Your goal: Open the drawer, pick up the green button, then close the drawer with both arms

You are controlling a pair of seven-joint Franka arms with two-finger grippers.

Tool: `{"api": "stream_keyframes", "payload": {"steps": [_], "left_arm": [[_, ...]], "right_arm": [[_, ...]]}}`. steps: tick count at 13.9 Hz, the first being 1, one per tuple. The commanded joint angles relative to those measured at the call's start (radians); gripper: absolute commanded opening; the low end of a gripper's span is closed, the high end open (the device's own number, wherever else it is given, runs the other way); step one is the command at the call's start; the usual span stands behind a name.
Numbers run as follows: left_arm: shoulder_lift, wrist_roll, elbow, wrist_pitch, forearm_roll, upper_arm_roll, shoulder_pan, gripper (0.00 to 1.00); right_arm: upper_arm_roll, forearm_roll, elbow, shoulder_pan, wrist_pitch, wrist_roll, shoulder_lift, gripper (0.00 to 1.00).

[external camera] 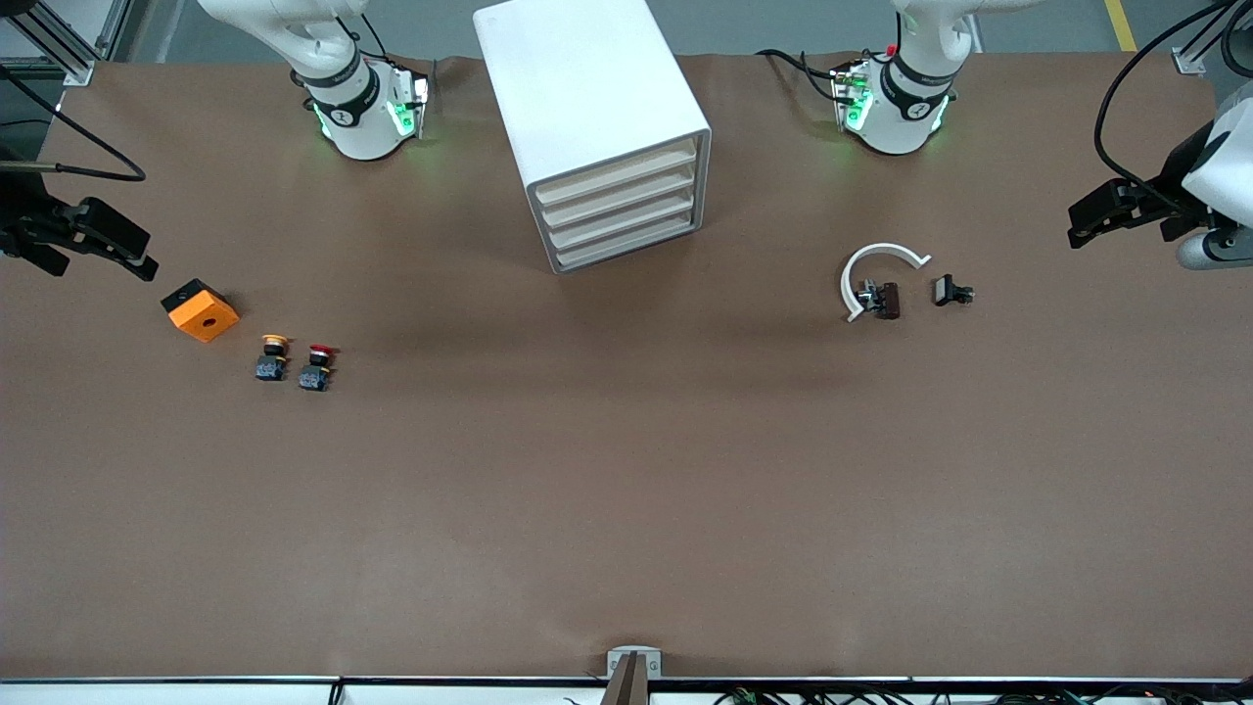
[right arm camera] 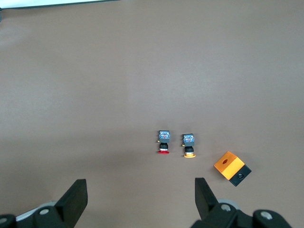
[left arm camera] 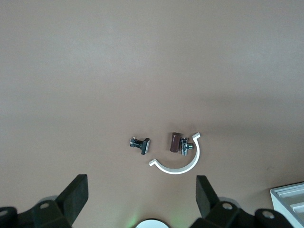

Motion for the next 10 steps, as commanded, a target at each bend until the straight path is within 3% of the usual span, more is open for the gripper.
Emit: {"api": "stream_keyframes", "payload": {"steps": [1, 10], "left_arm": [[0.006, -0.004, 0.021, -0.021, 0.016, 0.002, 0.002, 1.00], [0.042, -0.039, 0.005, -0.021, -0.010, -0.008, -0.004, 1.00]], "right_arm": [[0.003, 0.001, 0.029, 0.000, -0.014, 0.007, 0.013, 1.00], [0.001, -0.001, 0.037, -0.002, -0.019, 0.009, 0.012, 1.00]]}}
